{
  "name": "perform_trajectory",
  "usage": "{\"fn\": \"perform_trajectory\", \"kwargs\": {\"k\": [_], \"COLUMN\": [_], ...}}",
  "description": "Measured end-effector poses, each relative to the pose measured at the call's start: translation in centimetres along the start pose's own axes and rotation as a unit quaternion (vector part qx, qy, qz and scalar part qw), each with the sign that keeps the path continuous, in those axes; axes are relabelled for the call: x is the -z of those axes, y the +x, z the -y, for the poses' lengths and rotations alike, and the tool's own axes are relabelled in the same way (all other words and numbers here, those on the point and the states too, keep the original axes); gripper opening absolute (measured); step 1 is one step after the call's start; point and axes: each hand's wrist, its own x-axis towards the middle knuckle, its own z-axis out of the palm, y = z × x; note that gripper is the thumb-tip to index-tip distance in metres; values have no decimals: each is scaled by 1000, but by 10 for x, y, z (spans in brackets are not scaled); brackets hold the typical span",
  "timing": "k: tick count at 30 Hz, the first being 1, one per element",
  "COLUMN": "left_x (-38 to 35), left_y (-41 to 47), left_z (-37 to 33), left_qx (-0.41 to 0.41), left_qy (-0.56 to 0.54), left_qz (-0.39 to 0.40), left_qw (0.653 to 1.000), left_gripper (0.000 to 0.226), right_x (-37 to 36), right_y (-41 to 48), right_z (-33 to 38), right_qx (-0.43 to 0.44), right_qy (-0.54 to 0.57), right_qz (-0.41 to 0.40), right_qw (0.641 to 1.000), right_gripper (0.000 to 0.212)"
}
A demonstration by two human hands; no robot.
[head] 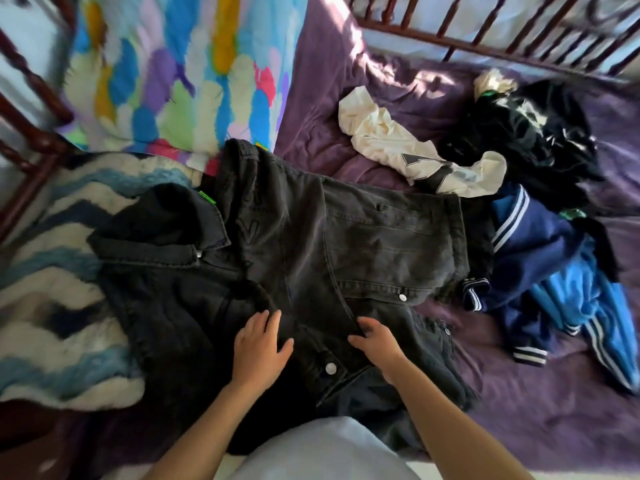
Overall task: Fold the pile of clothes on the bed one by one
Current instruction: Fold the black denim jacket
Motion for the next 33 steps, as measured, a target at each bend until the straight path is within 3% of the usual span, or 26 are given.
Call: {"fn": "perform_trajectory", "kwargs": {"k": [4, 7, 12, 18, 21, 24, 29, 31, 33], "left_x": [-17, -29, -66, -97, -110, -115, -108, -98, -86], "left_y": [-56, -81, -102, -132, -145, -152, -161, -158, -154], "left_z": [1, -6, -20, -37, -38, -41, -25, -10, 7], "left_qx": [-4, -27, 71, 106, 128, 151, 12, -29, -91], "left_qy": [80, 106, 104, 102, 85, 90, 116, 155, 181], "left_qz": [31, -8, 49, 27, 2, 21, 36, 14, -58], "left_qw": [996, 994, 991, 989, 988, 984, 992, 987, 978], "left_gripper": [65, 68, 53, 69, 71, 80, 117, 96, 39], "right_x": [18, 42, 80, 76, 72, 74, 87, 95, 102], "right_y": [-16, -35, -59, -58, -52, -50, -67, -83, -106], "right_z": [-36, -82, -154, -193, -201, -201, -187, -175, -161], "right_qx": [-4, -16, -80, -85, -85, -95, -126, -118, -86], "right_qy": [-167, -224, -237, -48, -37, 72, 176, 202, 218], "right_qz": [-78, -145, -193, -140, -122, -104, -78, -102, -129], "right_qw": [983, 964, 949, 985, 988, 987, 973, 967, 964], "right_gripper": [40, 42, 53, 69, 61, 52, 29, 19, 12]}}
